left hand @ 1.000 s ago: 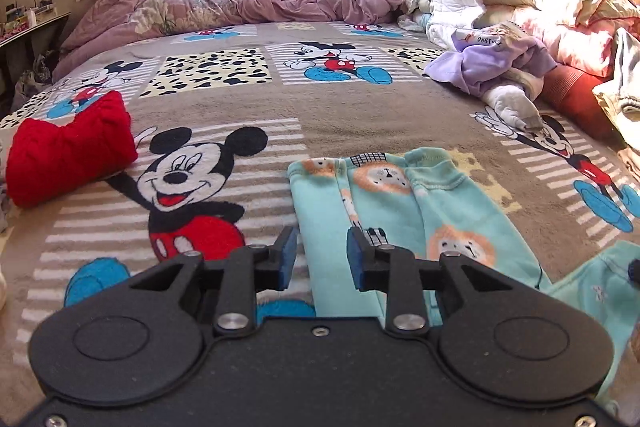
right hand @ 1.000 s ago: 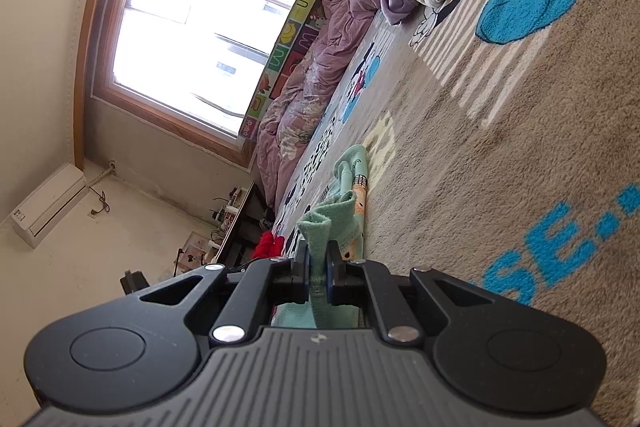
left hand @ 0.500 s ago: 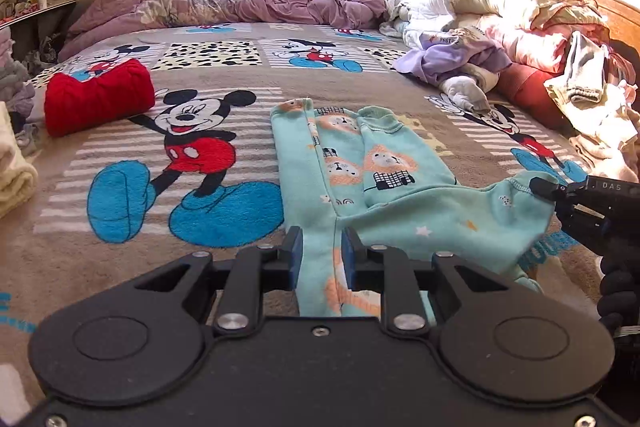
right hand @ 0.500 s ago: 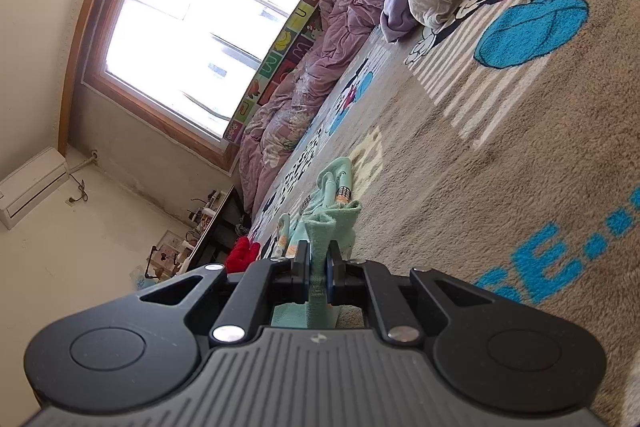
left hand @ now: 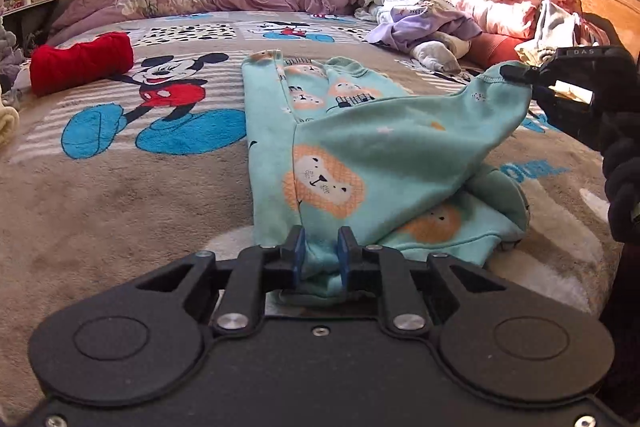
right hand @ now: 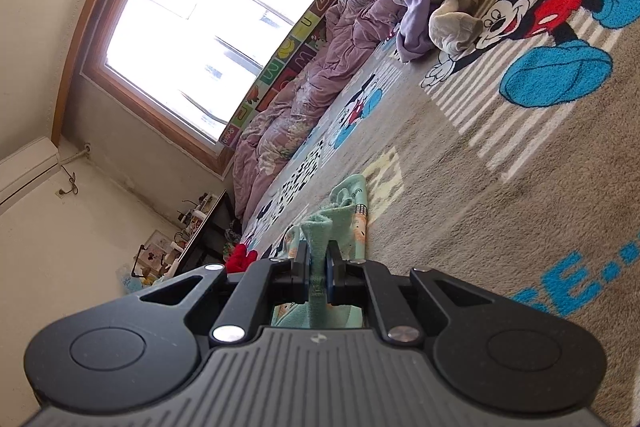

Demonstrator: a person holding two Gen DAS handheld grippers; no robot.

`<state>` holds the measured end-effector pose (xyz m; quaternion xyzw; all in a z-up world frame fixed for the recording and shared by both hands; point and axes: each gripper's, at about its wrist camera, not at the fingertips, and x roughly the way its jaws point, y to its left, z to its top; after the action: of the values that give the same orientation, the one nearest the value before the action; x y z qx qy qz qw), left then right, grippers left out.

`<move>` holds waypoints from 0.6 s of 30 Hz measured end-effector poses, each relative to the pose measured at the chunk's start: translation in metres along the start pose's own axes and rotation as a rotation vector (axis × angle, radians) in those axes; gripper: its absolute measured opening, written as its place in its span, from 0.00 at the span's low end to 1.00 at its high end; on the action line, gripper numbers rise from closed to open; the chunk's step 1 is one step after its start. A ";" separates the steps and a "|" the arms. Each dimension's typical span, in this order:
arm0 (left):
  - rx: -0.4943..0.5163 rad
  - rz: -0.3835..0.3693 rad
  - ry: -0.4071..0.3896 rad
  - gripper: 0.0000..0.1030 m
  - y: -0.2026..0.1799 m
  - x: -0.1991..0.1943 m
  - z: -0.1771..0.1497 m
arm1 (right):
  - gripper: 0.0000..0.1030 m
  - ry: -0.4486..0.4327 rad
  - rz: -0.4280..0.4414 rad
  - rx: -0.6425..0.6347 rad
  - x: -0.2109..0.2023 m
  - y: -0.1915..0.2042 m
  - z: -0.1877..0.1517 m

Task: Fold clothes

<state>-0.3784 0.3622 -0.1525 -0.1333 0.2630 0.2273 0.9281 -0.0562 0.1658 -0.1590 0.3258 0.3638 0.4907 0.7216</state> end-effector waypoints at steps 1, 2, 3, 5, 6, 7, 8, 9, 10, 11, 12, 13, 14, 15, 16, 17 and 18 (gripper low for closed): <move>0.019 -0.023 -0.029 0.19 0.001 -0.009 0.004 | 0.10 -0.002 -0.005 0.000 0.001 0.006 0.003; 0.047 -0.040 -0.055 0.27 0.001 -0.015 0.006 | 0.10 -0.003 -0.012 -0.010 0.002 0.012 0.005; 0.074 -0.057 -0.074 0.38 0.001 -0.020 0.007 | 0.10 -0.002 -0.020 -0.022 0.004 0.020 0.007; 0.118 -0.091 -0.073 0.44 0.001 -0.021 0.006 | 0.10 0.003 -0.030 -0.044 0.008 0.035 0.011; 0.136 -0.095 -0.070 0.44 0.000 -0.019 0.006 | 0.10 0.005 -0.036 -0.056 0.011 0.042 0.013; 0.155 -0.099 -0.066 0.44 -0.002 -0.018 0.005 | 0.10 0.008 -0.045 -0.073 0.014 0.050 0.014; 0.173 -0.103 -0.063 0.44 -0.003 -0.016 0.004 | 0.10 0.013 -0.053 -0.092 0.018 0.060 0.016; 0.192 -0.108 -0.059 0.44 -0.004 -0.014 0.003 | 0.10 0.019 -0.061 -0.107 0.023 0.070 0.017; 0.211 -0.111 -0.052 0.44 -0.005 -0.013 0.001 | 0.10 0.025 -0.070 -0.121 0.028 0.078 0.018; 0.225 -0.113 -0.041 0.44 -0.006 -0.010 -0.001 | 0.10 0.032 -0.079 -0.136 0.034 0.086 0.019; 0.239 -0.114 -0.030 0.44 -0.006 -0.008 -0.003 | 0.10 0.040 -0.088 -0.152 0.040 0.094 0.019; 0.251 -0.115 -0.018 0.44 -0.007 -0.006 -0.005 | 0.10 0.046 -0.097 -0.170 0.047 0.102 0.020; 0.259 -0.113 -0.006 0.44 -0.008 -0.003 -0.007 | 0.10 0.051 -0.103 -0.184 0.054 0.109 0.020; 0.269 -0.111 0.000 0.44 -0.008 -0.002 -0.009 | 0.10 0.056 -0.107 -0.189 0.060 0.114 0.020; 0.274 -0.111 0.005 0.43 -0.009 -0.001 -0.011 | 0.10 0.058 -0.109 -0.187 0.067 0.119 0.021; 0.269 -0.115 0.004 0.42 -0.008 -0.001 -0.012 | 0.10 0.058 -0.110 -0.182 0.075 0.124 0.021; 0.264 -0.119 0.003 0.41 -0.007 0.000 -0.013 | 0.10 0.057 -0.110 -0.177 0.082 0.129 0.022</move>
<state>-0.3805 0.3517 -0.1623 -0.0260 0.2834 0.1349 0.9491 -0.0774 0.2806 -0.0572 0.2260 0.3567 0.4896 0.7629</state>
